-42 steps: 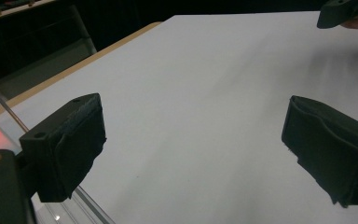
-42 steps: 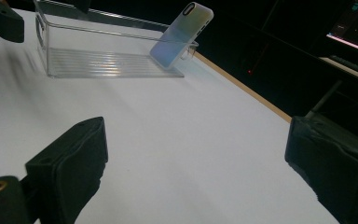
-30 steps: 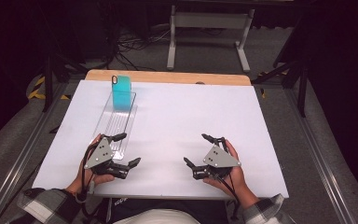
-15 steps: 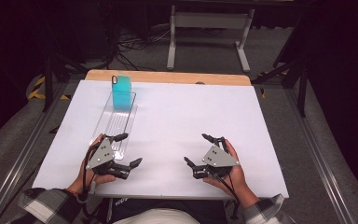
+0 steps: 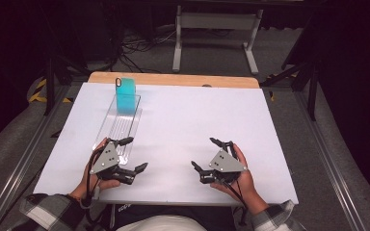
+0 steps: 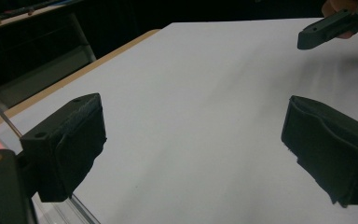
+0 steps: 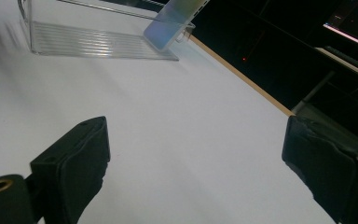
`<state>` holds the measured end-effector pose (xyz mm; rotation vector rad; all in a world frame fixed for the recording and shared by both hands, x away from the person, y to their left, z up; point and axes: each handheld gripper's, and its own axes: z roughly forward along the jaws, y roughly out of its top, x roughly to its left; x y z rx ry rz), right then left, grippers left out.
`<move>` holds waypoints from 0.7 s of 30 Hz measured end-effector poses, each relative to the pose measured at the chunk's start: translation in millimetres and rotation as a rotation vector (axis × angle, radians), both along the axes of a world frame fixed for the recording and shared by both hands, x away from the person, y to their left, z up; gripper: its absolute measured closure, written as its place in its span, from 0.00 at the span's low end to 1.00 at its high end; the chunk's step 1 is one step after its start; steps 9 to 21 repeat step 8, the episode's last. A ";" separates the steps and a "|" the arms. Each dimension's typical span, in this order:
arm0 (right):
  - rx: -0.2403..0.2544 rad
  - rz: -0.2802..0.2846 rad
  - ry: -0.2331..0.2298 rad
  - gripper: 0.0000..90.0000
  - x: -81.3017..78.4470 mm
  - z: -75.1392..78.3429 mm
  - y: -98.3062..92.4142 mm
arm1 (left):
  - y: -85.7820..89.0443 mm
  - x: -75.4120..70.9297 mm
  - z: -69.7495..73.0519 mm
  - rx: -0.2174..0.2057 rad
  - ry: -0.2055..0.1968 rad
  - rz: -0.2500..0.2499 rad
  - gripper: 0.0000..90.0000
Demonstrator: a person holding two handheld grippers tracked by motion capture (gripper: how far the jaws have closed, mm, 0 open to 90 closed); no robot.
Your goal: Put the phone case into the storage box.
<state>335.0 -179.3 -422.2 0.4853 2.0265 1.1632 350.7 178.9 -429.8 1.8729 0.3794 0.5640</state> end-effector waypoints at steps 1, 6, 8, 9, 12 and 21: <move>0.000 0.000 0.000 0.09 -0.1 0.0 -0.1 | -0.4 0.0 0.0 0.002 0.002 -0.005 0.08; 0.003 -0.005 -0.002 0.09 0.7 0.8 -1.3 | -0.8 1.5 -0.4 0.009 0.001 -0.002 0.08; 0.006 -0.006 0.000 0.09 1.3 1.2 -2.2 | -0.8 1.7 -0.4 0.006 0.002 -0.001 0.08; 0.006 -0.006 0.000 0.09 1.3 1.2 -2.2 | -0.8 1.7 -0.4 0.006 0.002 -0.001 0.08; 0.006 -0.006 0.000 0.09 1.3 1.2 -2.2 | -0.8 1.7 -0.4 0.006 0.002 -0.001 0.08; 0.006 -0.006 0.000 0.09 1.3 1.2 -2.2 | -0.8 1.7 -0.4 0.006 0.002 -0.001 0.08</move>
